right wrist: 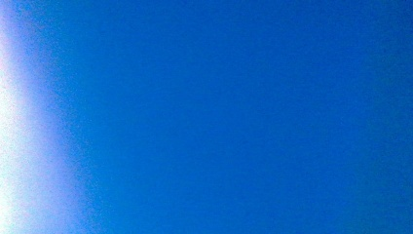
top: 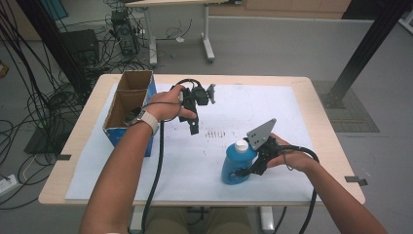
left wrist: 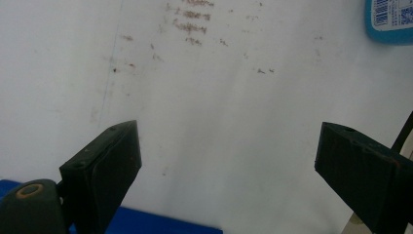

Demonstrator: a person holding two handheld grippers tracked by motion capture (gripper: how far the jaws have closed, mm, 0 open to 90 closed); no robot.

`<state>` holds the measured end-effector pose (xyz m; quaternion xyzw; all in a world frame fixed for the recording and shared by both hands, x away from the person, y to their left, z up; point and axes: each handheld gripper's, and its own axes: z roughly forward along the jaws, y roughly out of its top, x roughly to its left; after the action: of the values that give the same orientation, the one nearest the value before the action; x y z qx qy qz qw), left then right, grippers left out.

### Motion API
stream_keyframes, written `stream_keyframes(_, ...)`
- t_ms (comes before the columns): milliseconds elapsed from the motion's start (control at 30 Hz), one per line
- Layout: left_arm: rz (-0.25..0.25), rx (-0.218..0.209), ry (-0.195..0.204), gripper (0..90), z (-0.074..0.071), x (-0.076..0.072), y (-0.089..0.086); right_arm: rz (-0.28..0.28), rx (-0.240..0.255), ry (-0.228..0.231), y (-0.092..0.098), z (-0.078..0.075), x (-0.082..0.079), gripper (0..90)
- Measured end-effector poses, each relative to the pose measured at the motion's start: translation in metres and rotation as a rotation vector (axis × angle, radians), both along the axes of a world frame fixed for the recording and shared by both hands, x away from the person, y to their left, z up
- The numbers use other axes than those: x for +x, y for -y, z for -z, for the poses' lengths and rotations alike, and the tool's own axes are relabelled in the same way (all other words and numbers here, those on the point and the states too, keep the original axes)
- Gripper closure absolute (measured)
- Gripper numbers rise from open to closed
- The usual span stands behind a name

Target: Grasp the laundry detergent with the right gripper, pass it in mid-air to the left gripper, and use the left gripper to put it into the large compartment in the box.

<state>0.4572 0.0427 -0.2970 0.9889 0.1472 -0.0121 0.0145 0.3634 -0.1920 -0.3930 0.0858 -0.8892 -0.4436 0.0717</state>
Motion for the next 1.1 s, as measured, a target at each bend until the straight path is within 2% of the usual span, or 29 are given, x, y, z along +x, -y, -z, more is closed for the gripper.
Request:
stream_keyframes(733,0.003,0.003,-0.004,10.0,0.0014,0.0004,0.0015,-0.019,0.005,0.006,0.0009,0.0007,-0.0015,41.3)
stream_keyframes(1100,0.001,0.0,0.0,10.0,0.0009,0.0,0.0014,-0.026,0.007,0.014,0.0009,0.0005,-0.0019,41.7)
